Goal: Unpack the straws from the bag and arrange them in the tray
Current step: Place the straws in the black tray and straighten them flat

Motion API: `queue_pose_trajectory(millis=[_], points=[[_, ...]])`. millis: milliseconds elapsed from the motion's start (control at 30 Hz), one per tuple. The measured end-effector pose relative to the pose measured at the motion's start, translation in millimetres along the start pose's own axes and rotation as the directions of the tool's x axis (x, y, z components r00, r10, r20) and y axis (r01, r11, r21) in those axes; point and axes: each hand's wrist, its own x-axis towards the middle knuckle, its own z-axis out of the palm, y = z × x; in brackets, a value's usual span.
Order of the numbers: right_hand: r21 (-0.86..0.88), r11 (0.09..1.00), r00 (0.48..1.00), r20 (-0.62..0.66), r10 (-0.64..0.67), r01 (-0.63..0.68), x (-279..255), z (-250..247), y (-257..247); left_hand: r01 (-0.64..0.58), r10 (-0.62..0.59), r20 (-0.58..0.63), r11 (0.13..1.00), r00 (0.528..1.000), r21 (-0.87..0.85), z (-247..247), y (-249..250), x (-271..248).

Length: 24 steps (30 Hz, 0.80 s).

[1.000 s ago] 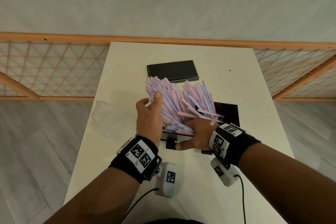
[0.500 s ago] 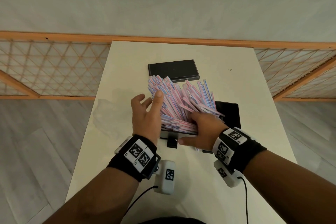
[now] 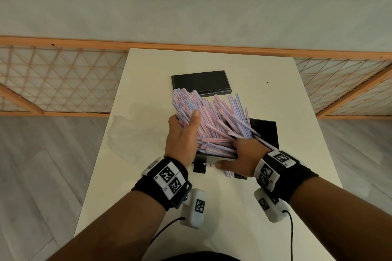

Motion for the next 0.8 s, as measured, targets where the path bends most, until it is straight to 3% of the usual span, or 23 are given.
queue_pose_trajectory(millis=[133,233,400,667,800], points=[[0.114,0.992,0.997,-0.047,-0.055,0.061,5.8,-1.3,-10.2,-0.024,0.024,0.009,1.0,1.0,-0.017,2.0,-3.2,-1.5],[0.085,0.994,0.995,-0.08,-0.057,0.064,8.0,0.7,-12.5,-0.016,0.017,0.022,1.0,1.0,-0.008,1.3,-2.1,-2.1],[0.116,0.991,0.998,-0.007,-0.069,0.069,16.6,0.1,-22.0,-0.047,0.046,0.005,0.999,0.999,0.024,3.9,-3.9,-2.2],[0.188,0.979,0.997,-0.021,-0.071,0.074,20.9,-6.9,-23.4,-0.088,0.088,0.014,0.996,0.996,0.001,2.7,-8.5,0.3],[0.316,0.941,0.989,-0.119,-0.085,0.118,18.3,-3.3,-16.7,-0.094,0.092,0.04,0.995,0.995,0.042,-0.5,-6.5,-2.9]])
